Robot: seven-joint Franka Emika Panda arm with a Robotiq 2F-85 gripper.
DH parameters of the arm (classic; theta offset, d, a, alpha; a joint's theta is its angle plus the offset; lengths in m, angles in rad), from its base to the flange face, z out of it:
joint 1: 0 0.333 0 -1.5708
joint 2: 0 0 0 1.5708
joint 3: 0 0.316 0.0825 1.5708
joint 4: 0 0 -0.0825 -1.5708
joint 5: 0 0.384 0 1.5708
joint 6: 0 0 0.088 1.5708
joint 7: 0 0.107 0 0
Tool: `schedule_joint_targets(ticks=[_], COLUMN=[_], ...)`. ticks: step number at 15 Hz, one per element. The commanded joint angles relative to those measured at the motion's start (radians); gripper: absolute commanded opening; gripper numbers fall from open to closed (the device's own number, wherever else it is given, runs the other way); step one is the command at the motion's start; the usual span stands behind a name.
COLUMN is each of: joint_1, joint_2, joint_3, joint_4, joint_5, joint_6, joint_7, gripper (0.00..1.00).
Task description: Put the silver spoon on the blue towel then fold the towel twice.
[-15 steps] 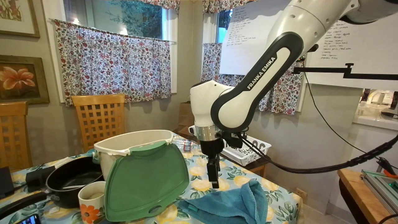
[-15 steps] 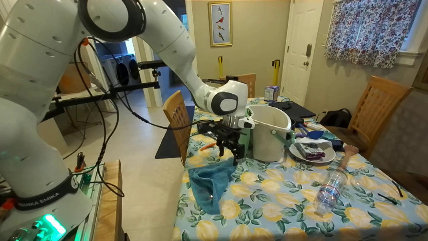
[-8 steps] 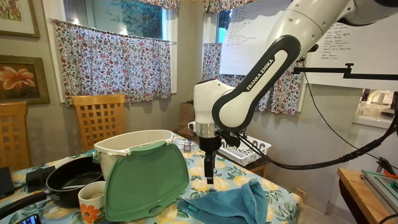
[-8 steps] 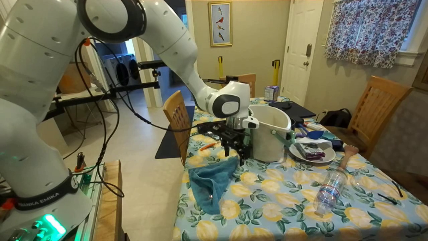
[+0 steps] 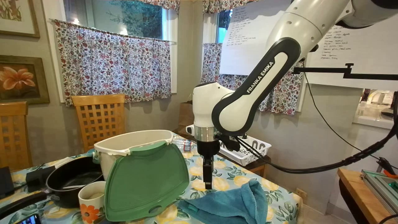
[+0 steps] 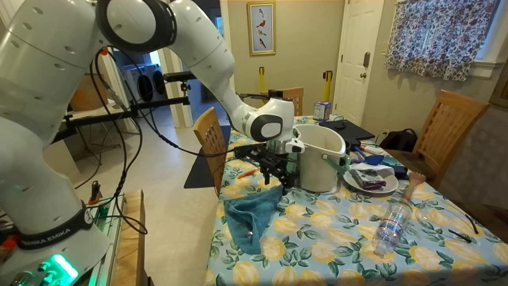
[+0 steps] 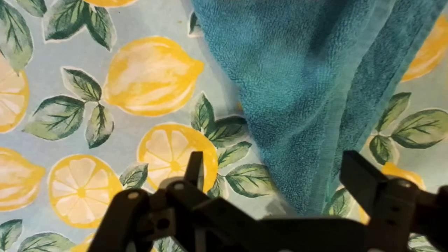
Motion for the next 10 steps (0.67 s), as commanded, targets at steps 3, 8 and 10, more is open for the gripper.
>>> schedule_joint_targets(ticks=[3, 8, 10], joint_1=[0.003, -0.001, -0.002], joint_2=[0.019, 0.064, 0.079], joint_3=[-0.006, 0.014, 0.020], joint_4=[-0.013, -0.010, -0.010], joint_5=[0.000, 0.012, 0.010], joint_6=[0.104, 0.222, 0.272], joint_7=[0.002, -0.007, -0.011], gripper=[1.00, 1.00, 1.00])
